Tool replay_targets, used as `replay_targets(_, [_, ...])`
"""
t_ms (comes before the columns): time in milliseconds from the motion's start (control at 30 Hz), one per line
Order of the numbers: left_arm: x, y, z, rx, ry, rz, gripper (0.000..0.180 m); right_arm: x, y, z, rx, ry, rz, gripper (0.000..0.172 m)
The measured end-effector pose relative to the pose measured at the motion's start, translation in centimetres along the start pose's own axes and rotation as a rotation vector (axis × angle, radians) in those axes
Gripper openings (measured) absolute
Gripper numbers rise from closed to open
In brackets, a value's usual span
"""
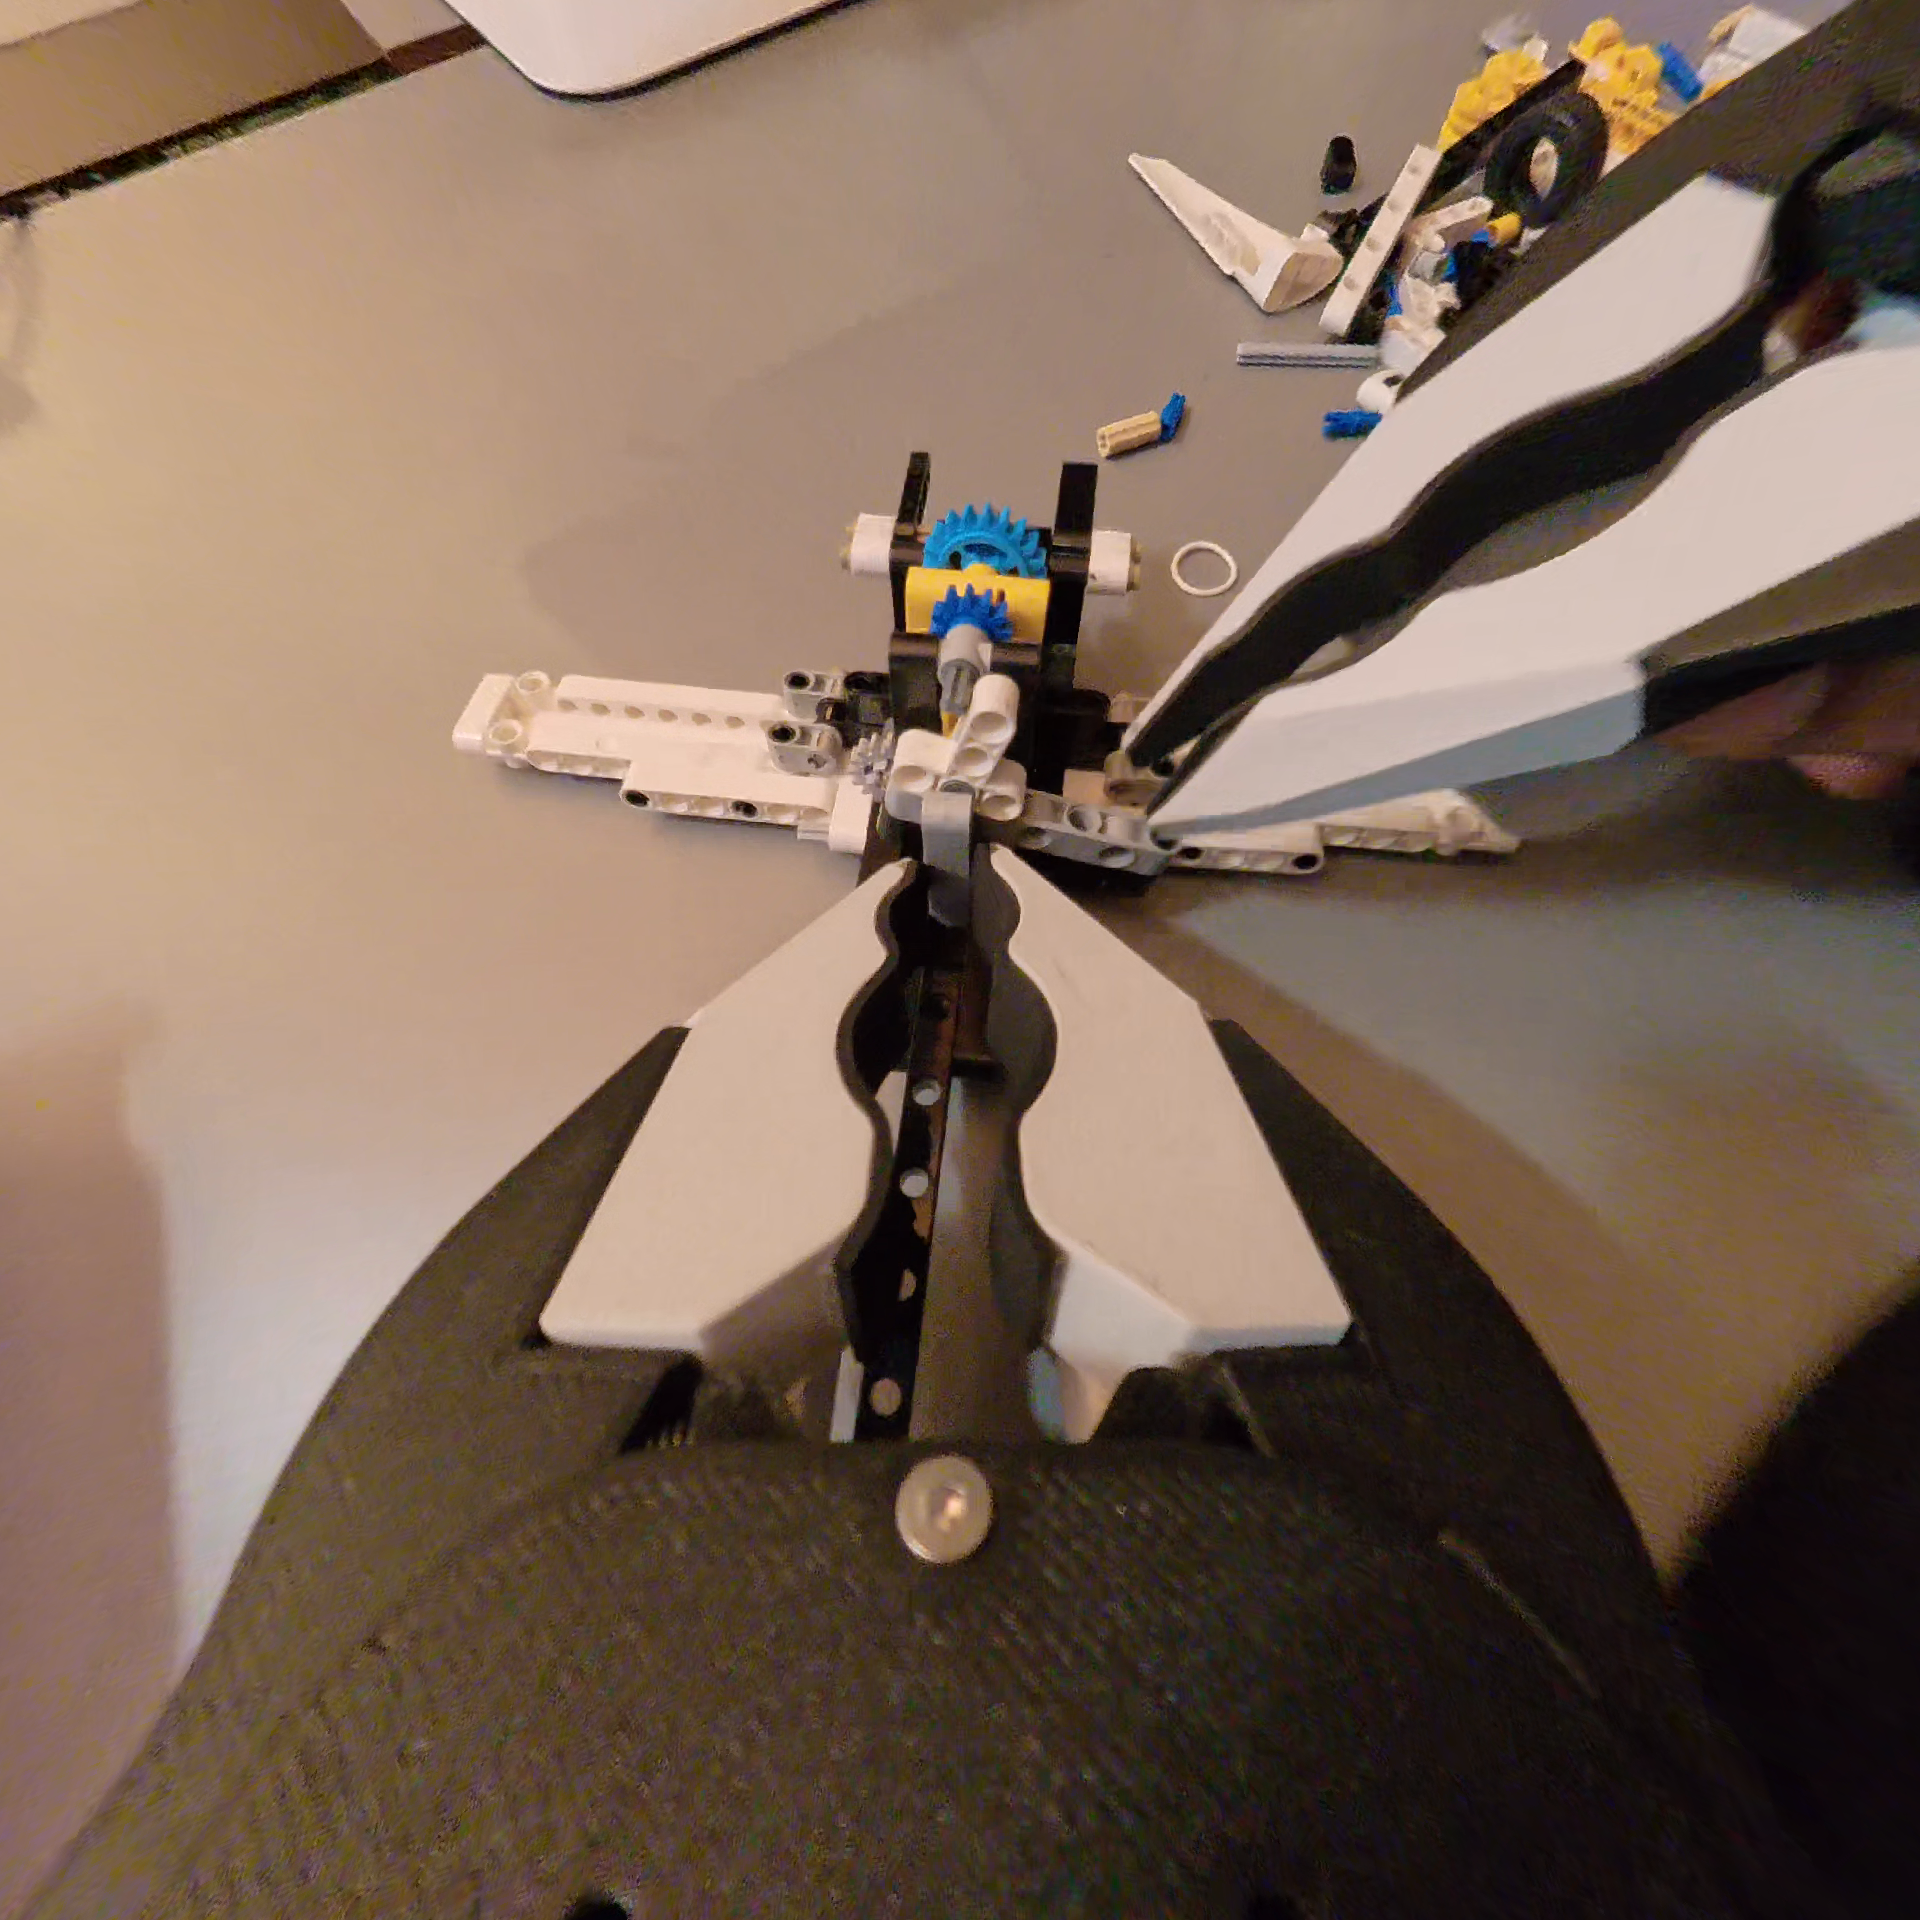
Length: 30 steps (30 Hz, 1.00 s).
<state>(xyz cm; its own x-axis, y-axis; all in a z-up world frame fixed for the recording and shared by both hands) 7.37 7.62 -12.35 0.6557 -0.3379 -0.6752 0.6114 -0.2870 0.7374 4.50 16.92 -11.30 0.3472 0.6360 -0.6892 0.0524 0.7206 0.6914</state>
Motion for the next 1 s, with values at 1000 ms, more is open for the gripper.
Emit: replay_targets(1000, [-3.5, 0.2, 0.1, 0.160, 0.000, -0.049, 0.059, 0.3, 2.8, -7.3, 0.286, 0.205, -0.084, 0.021])
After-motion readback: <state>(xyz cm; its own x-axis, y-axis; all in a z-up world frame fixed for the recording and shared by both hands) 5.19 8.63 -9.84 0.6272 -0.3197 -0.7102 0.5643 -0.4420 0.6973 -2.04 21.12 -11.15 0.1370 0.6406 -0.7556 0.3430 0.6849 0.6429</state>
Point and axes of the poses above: each gripper's, where its closed fingertips meet, y back along the fingers, x out of its underside, z = x × y across the jaws, the point moved 6 cm from there along y, back along the fingers, and after that the axes turned 11 degrees about z, right-handed, at the moved point
